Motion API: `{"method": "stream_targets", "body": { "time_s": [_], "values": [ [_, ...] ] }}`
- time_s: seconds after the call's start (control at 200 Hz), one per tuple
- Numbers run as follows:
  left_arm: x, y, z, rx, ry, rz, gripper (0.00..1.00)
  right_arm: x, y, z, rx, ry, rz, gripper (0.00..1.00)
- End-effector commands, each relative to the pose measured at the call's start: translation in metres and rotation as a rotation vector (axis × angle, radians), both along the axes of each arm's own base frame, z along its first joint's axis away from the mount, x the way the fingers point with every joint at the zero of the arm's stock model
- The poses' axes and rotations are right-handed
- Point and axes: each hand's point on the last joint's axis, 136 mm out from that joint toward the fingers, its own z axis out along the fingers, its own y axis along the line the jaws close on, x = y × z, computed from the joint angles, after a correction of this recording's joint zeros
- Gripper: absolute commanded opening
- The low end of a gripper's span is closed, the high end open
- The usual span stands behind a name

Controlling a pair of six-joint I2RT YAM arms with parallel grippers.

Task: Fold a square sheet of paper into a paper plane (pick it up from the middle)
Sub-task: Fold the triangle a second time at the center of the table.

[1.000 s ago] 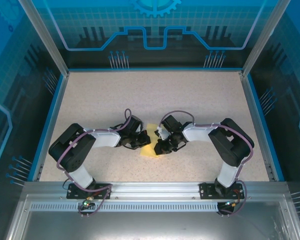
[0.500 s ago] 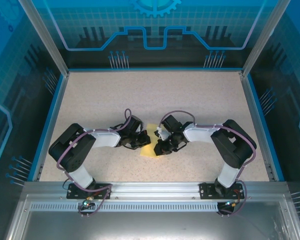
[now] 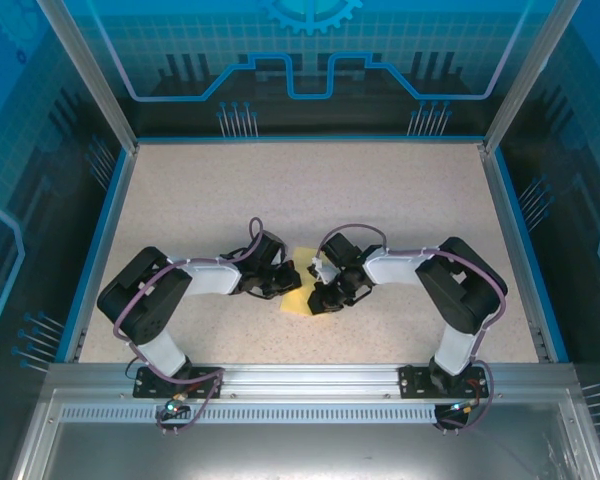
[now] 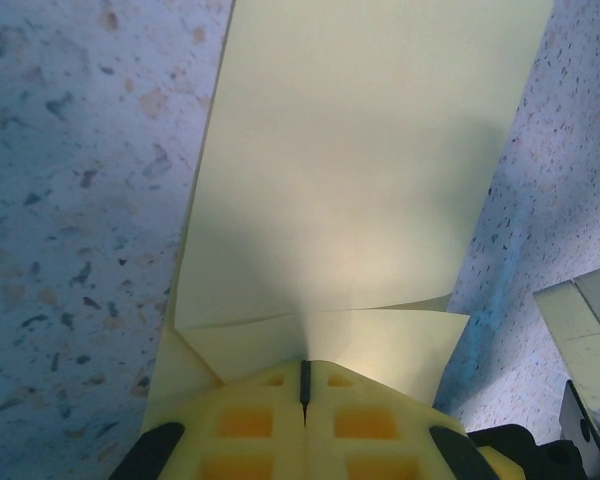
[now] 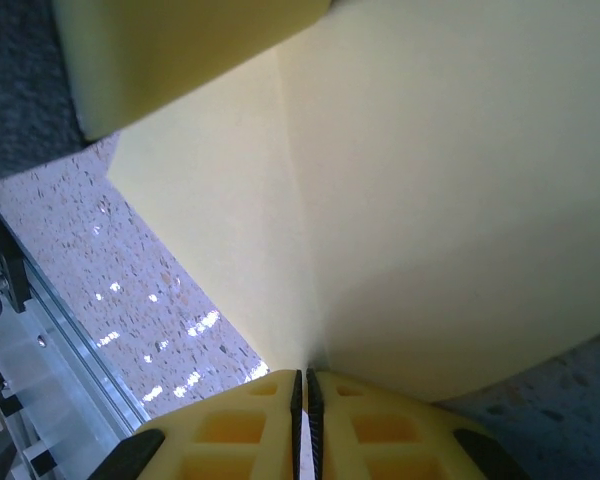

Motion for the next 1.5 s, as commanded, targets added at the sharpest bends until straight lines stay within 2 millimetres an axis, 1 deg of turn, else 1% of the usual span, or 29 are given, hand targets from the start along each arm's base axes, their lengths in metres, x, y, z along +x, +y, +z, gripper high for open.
{"method": "stream_targets", "body": {
  "time_s": [0.0, 0.045, 0.19, 0.285, 0.575, 0.75, 0.8, 0.875, 0.98, 1.02, 1.085, 1.135, 1.265, 1.37, 1.38, 1.395, 1.495],
  "values": [
    [-0.03, 0.03, -0.044, 0.157, 0.131, 0.039, 0.0, -0.011, -0.006, -0.011, -0.038, 0.04, 0.017, 0.14],
    [-0.03, 0.03, -0.044, 0.158, 0.129, 0.039, 0.0, -0.011, -0.004, -0.007, -0.022, 0.035, 0.018, 0.14],
    [-0.03, 0.03, -0.044, 0.158, 0.129, 0.038, 0.0, -0.007, 0.0, 0.018, 0.029, -0.022, 0.017, 0.14],
    [-0.03, 0.03, -0.044, 0.159, 0.128, 0.04, 0.0, -0.008, 0.0, 0.025, 0.04, -0.035, 0.018, 0.14],
    [-0.031, 0.031, -0.046, 0.162, 0.132, 0.04, 0.0, -0.021, -0.003, 0.001, -0.005, 0.017, 0.035, 0.14],
    [-0.031, 0.031, -0.045, 0.162, 0.132, 0.042, 0.0, -0.02, -0.011, -0.019, -0.076, 0.033, 0.024, 0.13],
    [-0.03, 0.031, -0.045, 0.16, 0.131, 0.042, 0.0, -0.019, -0.01, -0.017, -0.071, 0.035, 0.019, 0.13],
    [-0.03, 0.031, -0.044, 0.16, 0.129, 0.04, 0.0, -0.013, -0.004, -0.001, -0.026, 0.001, 0.016, 0.13],
    [-0.03, 0.031, -0.043, 0.162, 0.128, 0.041, 0.0, -0.002, 0.004, 0.04, 0.075, -0.094, 0.001, 0.13],
    [-0.03, 0.031, -0.043, 0.162, 0.127, 0.039, 0.0, 0.002, 0.005, 0.051, 0.097, -0.121, -0.008, 0.14],
    [-0.03, 0.031, -0.043, 0.163, 0.128, 0.039, 0.0, 0.008, 0.002, 0.059, 0.106, -0.149, -0.022, 0.14],
    [-0.029, 0.03, -0.043, 0.16, 0.126, 0.039, 0.0, 0.011, 0.0, 0.057, 0.09, -0.154, -0.026, 0.14],
    [-0.029, 0.031, -0.043, 0.161, 0.128, 0.042, 0.0, 0.016, 0.002, 0.035, 0.035, -0.105, -0.04, 0.13],
    [-0.03, 0.031, -0.043, 0.161, 0.128, 0.043, 0.0, 0.015, 0.004, 0.02, 0.003, -0.087, -0.054, 0.13],
    [-0.031, 0.031, -0.043, 0.163, 0.129, 0.042, 0.0, 0.021, 0.009, 0.025, 0.012, -0.102, -0.055, 0.13],
    [-0.031, 0.031, -0.043, 0.162, 0.129, 0.042, 0.0, 0.023, 0.011, 0.027, 0.015, -0.108, -0.058, 0.13],
    [-0.031, 0.032, -0.044, 0.165, 0.131, 0.043, 0.0, 0.029, 0.014, 0.022, -0.007, -0.105, -0.078, 0.13]
  ]
}}
